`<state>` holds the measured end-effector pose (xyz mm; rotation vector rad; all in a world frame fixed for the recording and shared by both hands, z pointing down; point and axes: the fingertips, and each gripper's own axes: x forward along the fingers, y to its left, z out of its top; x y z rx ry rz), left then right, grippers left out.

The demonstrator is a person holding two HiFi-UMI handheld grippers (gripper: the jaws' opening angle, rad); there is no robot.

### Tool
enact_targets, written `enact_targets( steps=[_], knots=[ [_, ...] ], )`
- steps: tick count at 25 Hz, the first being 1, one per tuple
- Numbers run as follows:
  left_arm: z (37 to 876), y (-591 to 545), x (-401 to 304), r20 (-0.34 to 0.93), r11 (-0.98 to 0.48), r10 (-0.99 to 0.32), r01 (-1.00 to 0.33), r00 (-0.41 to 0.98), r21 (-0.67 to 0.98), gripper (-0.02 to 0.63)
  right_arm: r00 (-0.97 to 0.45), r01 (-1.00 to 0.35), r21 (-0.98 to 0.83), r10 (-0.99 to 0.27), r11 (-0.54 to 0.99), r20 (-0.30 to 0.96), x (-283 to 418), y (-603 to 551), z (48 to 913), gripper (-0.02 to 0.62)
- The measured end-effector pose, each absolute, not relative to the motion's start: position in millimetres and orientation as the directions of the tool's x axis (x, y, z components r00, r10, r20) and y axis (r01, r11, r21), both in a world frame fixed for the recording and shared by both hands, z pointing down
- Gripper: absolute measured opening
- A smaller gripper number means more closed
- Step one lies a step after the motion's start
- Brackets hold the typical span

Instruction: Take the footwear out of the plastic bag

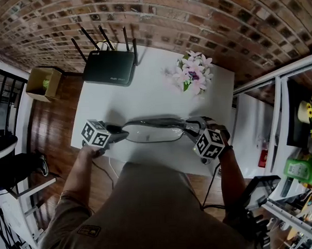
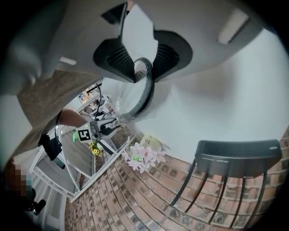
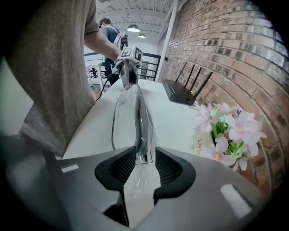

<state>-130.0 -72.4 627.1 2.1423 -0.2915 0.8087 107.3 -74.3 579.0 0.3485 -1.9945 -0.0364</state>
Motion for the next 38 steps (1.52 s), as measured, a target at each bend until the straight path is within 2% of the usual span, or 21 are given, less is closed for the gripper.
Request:
enact_targets(
  steps=[3, 7, 8, 10, 14, 18, 21, 28, 38],
  knots=[
    [628.3, -71.7, -130.3, 0.636, -0.646, 0.056, -0.458, 0.769, 0.61, 0.127, -0.435, -0.175, 0.189, -0.248, 0.966, 0.866, 77.1, -72.8, 570.3, 0.173],
    [625.8, -71.5, -130.1, 0.636, -0.655, 0.044, -0.458, 0.771, 0.601, 0.127, -0.428, -0.094, 0.211, -0.231, 0.973, 0.874, 42.3, -69.8, 581.2, 0.173],
    [624.7, -71.7, -129.7, 0.636, -0.66, 0.039, -0.458, 0.771, 0.595, 0.127, -0.414, -0.081, 0.219, -0.233, 0.972, 0.88, 39.5, -69.6, 586.7, 0.152],
    [625.6, -71.0, -130.0, 0.634, -0.667, 0.034, -0.455, 0.772, 0.59, 0.13, -0.393, -0.065, 0.239, -0.245, 0.969, 0.886, 37.8, -69.5, 594.7, 0.065],
    [626.1, -65.8, -130.1, 0.626, -0.696, 0.057, -0.418, 0.778, 0.584, 0.135, -0.398, -0.072, 0.246, -0.254, 0.967, 0.881, 36.3, -68.3, 598.1, 0.014],
    [633.2, -56.2, -126.8, 0.627, -0.725, 0.115, -0.366, 0.77, 0.583, 0.2, -0.4, -0.065, 0.245, -0.25, 0.967, 0.882, 35.7, -63.8, 601.4, 0.014],
    [636.5, -59.5, -125.2, 0.631, -0.727, 0.117, -0.367, 0.767, 0.58, 0.218, -0.41, -0.071, 0.254, -0.26, 0.965, 0.874, 35.0, -62.9, 599.7, 0.014],
    [632.5, -73.4, -123.7, 0.64, -0.712, 0.073, -0.409, 0.765, 0.571, 0.157, -0.41, -0.083, 0.251, -0.262, 0.965, 0.874, 38.4, -62.4, 600.6, 0.014],
    [626.0, -66.8, -133.9, 0.607, -0.685, 0.109, -0.383, 0.787, 0.62, 0.134, -0.382, -0.077, 0.252, -0.262, 0.965, 0.886, 41.1, -64.8, 602.2, 0.014]
  ],
)
